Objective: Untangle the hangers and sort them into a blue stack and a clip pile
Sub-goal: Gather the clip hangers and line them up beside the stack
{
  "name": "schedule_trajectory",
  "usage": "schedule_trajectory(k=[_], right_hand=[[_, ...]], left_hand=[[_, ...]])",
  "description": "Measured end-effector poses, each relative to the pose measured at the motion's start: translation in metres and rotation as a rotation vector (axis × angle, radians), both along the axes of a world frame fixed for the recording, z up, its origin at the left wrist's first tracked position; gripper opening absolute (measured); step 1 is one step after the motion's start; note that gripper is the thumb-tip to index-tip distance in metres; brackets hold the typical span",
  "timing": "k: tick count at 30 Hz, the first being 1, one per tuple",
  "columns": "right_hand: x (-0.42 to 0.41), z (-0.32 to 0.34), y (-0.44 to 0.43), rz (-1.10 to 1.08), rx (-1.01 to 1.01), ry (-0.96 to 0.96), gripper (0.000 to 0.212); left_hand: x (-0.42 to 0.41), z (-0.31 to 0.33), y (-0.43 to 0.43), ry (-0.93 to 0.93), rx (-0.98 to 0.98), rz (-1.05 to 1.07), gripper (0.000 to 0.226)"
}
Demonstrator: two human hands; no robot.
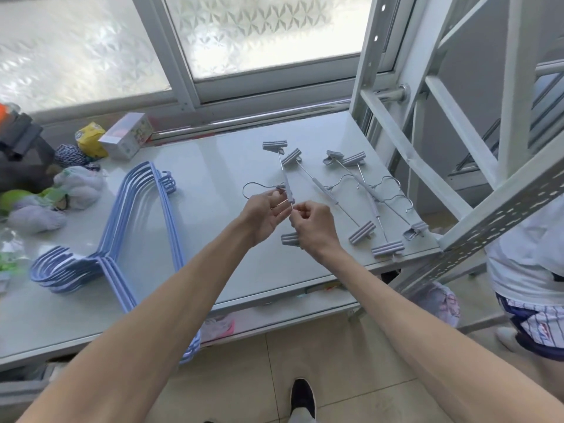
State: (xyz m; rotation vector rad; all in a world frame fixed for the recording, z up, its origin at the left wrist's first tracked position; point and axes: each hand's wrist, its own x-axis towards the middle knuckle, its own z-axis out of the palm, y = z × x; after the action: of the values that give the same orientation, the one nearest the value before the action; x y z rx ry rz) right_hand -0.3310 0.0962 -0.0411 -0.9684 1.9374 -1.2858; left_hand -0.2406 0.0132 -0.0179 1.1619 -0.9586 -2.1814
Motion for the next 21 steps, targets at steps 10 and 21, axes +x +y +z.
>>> schedule_trajectory(k=[10, 21], right_hand=[[0.017, 0.003, -0.003, 0.073, -0.024, -0.092, 0.012], [0.031, 0.002, -0.007, 0.184, 0.022, -0.228, 0.019]], left_hand=[[0.003, -0.002, -0.004, -0.16, -0.149, 0.056, 0.027], [0.017, -0.017, -0.015, -0.217, -0.158, 0.378, 0.019]])
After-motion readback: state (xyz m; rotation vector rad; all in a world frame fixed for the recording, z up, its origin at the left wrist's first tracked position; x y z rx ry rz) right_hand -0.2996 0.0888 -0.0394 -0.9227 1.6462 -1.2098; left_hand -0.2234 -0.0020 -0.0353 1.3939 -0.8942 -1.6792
